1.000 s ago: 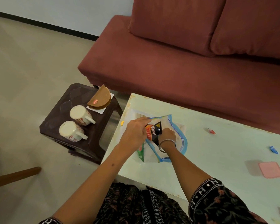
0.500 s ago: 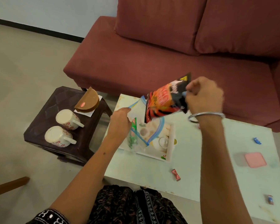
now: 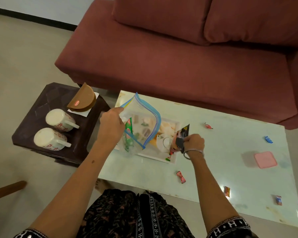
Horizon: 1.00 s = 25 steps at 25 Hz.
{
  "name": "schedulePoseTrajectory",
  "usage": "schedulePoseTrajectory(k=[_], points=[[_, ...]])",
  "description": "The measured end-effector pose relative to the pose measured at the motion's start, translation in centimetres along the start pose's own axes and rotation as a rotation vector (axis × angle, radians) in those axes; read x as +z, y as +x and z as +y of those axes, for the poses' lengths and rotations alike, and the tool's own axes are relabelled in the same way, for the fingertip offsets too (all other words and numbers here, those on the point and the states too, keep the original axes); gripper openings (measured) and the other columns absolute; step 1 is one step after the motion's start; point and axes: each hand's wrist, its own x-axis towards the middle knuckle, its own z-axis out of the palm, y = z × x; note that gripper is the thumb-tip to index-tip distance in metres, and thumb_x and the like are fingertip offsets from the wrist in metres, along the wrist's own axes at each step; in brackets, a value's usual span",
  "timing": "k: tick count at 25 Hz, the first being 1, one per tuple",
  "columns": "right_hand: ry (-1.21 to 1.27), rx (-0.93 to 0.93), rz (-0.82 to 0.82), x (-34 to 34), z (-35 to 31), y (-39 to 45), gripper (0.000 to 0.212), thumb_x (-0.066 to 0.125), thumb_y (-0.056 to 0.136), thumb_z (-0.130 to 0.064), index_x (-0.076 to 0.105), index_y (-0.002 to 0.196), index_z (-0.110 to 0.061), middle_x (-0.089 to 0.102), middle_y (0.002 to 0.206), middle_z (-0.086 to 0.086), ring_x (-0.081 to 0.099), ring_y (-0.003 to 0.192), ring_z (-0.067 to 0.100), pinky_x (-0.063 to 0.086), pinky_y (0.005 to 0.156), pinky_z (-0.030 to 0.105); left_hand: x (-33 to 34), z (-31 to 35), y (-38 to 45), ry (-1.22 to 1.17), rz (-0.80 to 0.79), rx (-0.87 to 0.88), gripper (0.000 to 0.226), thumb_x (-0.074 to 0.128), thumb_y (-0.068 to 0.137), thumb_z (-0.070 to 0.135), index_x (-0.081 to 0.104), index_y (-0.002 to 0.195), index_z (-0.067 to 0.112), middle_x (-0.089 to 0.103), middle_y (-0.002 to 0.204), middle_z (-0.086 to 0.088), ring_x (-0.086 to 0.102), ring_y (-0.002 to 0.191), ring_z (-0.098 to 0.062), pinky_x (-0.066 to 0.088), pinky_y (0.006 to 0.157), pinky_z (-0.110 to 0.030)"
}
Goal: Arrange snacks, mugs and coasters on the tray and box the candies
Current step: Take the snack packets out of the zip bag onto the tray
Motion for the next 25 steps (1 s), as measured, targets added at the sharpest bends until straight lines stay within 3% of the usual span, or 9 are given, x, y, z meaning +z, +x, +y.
schedulePoseTrajectory(k=[6, 10, 13, 16, 18, 21, 22, 23, 25], points=[[0.187, 0.113, -0.110, 5.0, 4.9, 0.6, 0.026, 0.056, 0.079, 0.002, 0.072, 0.099, -0.002, 0.070, 0.108, 0.019, 0.061, 0.104, 0.035, 0.047, 0.090, 0.031, 1.0, -0.5, -1.0, -0.006, 0.006, 0.057, 0.038, 0.047, 0.085, -0.007, 0.058, 0.120, 0.001, 0.065, 0.115, -0.019, 0.063, 0.100, -0.033, 0.052, 0.091, -0.042], [0.083, 0.275, -0.202, 4.8, 7.2, 2.3, 0.026, 0.062, 0.079, -0.007, 0.069, 0.103, 0.001, 0.068, 0.101, 0.017, 0.062, 0.104, 0.035, 0.049, 0.084, 0.033, 1.5, -0.2, -1.5, -0.026, -0.023, 0.087, 0.036, 0.049, 0.084, -0.009, 0.059, 0.118, -0.001, 0.066, 0.114, -0.020, 0.063, 0.102, -0.032, 0.052, 0.091, -0.038], [0.215, 0.390, 0.011, 2.3, 4.7, 2.7, 0.025, 0.060, 0.079, -0.009, 0.068, 0.100, 0.002, 0.069, 0.098, 0.017, 0.063, 0.101, 0.035, 0.050, 0.083, 0.034, 2.0, 0.1, -1.5, -0.034, -0.057, 0.089, 0.037, 0.049, 0.084, -0.009, 0.058, 0.120, -0.001, 0.065, 0.117, -0.019, 0.062, 0.104, -0.032, 0.051, 0.093, -0.038], [0.752, 0.159, 0.407, -1.3, -0.8, 0.2, 0.018, 0.055, 0.082, -0.010, 0.070, 0.091, -0.011, 0.072, 0.092, 0.013, 0.068, 0.086, 0.028, 0.050, 0.081, 0.029, 2.5, 0.6, -1.7, -0.038, -0.094, 0.086, 0.039, 0.049, 0.085, -0.006, 0.056, 0.122, 0.001, 0.063, 0.121, -0.016, 0.061, 0.106, -0.030, 0.047, 0.095, -0.035], [0.963, -0.058, 0.376, -2.3, -4.5, -2.7, 0.014, 0.057, 0.080, -0.008, 0.067, 0.082, -0.018, 0.069, 0.076, 0.009, 0.068, 0.070, 0.025, 0.053, 0.071, 0.028, 2.8, 0.9, -2.0, -0.034, -0.120, 0.112, 0.039, 0.050, 0.086, -0.003, 0.056, 0.124, 0.003, 0.063, 0.121, -0.014, 0.061, 0.104, -0.029, 0.047, 0.094, -0.035], [0.539, -0.233, -0.066, 0.0, -8.5, -4.5, 0.009, 0.064, 0.079, -0.018, 0.070, 0.077, -0.011, 0.065, 0.068, 0.007, 0.064, 0.068, 0.022, 0.046, 0.063, 0.022, 3.0, 1.2, -2.2, -0.035, -0.131, 0.128, 0.039, 0.050, 0.087, -0.002, 0.055, 0.125, 0.004, 0.062, 0.125, -0.013, 0.058, 0.111, -0.028, 0.046, 0.097, -0.034], [0.332, -0.217, -0.200, 1.2, -9.1, -4.4, 0.019, 0.066, 0.079, -0.026, 0.068, 0.077, -0.008, 0.063, 0.069, 0.008, 0.062, 0.070, 0.022, 0.044, 0.063, 0.023, 3.1, 1.3, -2.4, -0.038, -0.131, 0.130, 0.039, 0.050, 0.087, -0.003, 0.055, 0.125, 0.004, 0.061, 0.126, -0.012, 0.057, 0.114, -0.027, 0.045, 0.099, -0.034], [0.144, -0.176, -0.280, 2.5, -9.2, -4.1, 0.028, 0.067, 0.079, -0.034, 0.064, 0.080, -0.006, 0.062, 0.074, 0.010, 0.060, 0.074, 0.023, 0.043, 0.064, 0.026, 3.0, 1.5, -2.6, -0.042, -0.134, 0.133, 0.039, 0.051, 0.087, -0.003, 0.055, 0.125, 0.004, 0.061, 0.127, -0.012, 0.057, 0.116, -0.027, 0.044, 0.102, -0.034], [-0.081, -0.104, -0.289, 4.4, -9.0, -3.6, 0.038, 0.067, 0.077, -0.042, 0.060, 0.091, -0.008, 0.065, 0.089, 0.011, 0.062, 0.086, 0.027, 0.048, 0.076, 0.032, 2.9, 1.8, -3.2, -0.051, -0.150, 0.152, 0.040, 0.053, 0.086, -0.001, 0.054, 0.126, 0.004, 0.060, 0.129, -0.012, 0.057, 0.118, -0.025, 0.042, 0.106, -0.037]])
